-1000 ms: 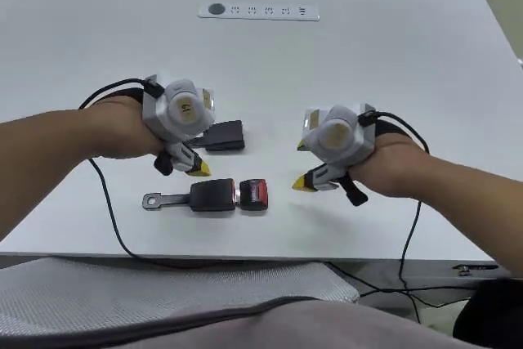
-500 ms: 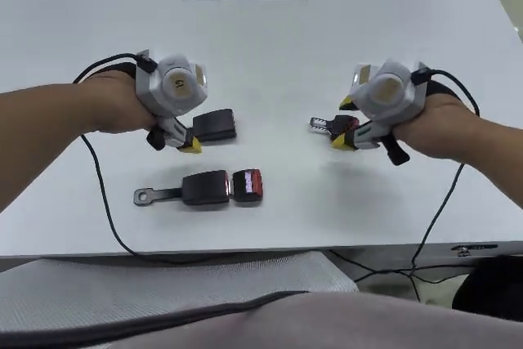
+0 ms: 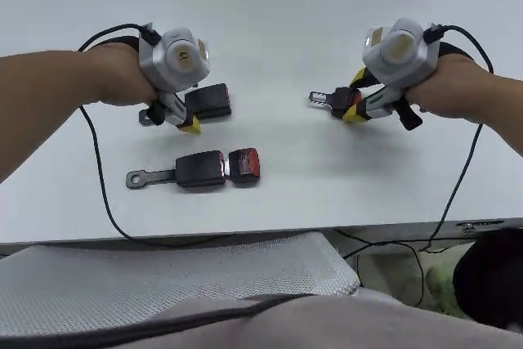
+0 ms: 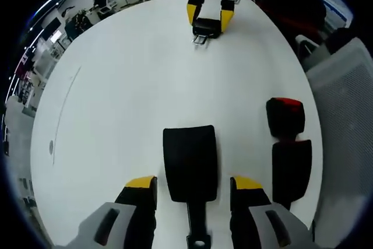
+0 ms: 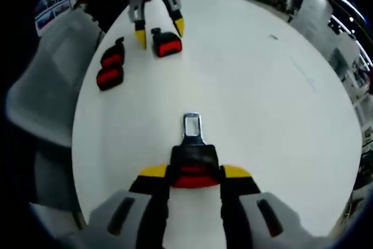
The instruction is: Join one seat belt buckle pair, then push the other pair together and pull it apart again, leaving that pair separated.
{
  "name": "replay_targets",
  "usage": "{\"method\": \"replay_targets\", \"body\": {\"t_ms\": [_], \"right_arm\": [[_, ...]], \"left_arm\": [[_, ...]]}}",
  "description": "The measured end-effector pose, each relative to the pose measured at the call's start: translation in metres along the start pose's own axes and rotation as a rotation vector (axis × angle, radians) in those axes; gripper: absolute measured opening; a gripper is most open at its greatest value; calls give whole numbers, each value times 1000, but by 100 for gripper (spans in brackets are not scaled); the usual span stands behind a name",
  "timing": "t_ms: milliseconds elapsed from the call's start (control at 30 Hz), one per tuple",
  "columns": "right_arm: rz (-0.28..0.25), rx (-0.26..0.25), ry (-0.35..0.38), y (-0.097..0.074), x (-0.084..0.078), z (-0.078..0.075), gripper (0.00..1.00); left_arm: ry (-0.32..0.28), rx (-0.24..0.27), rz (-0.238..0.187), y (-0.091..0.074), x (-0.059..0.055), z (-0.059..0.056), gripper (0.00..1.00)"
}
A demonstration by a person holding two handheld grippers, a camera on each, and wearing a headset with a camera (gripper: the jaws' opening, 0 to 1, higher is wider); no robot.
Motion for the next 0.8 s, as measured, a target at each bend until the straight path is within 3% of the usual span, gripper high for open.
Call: {"method": "replay_targets", "body": {"t_ms": [67, 100, 233, 300, 467, 800], "right_arm": [[0, 13, -6, -1, 0, 0, 33], [6, 21, -20, -1, -1, 1, 32], [39, 59, -54, -1, -1, 2, 32], [61, 77, -73, 1, -3, -1, 32], [107, 83, -149, 3, 3, 0, 32], [68, 84, -146, 18, 37, 11, 31]], "left_arm": [[7, -11, 0, 1, 1, 1, 36], [17, -23, -3, 3, 1, 0, 34], [42, -54, 1, 3, 2, 0, 33], [84, -68, -6, 4, 3, 0, 33], [104, -82, 10, 5, 2, -1, 33], [119, -92, 33, 9, -4, 3, 33]]}}
Point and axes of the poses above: the centre of the closed fingertips' face, and the gripper's own axes: y roughly forward along the fingers, z roughly to its left, x roughly out of its top, the point moved 3 cm from there along -y, roughly backward along the fingers, and after that the axes turned 1 degree about x, right-handed, at the moved point
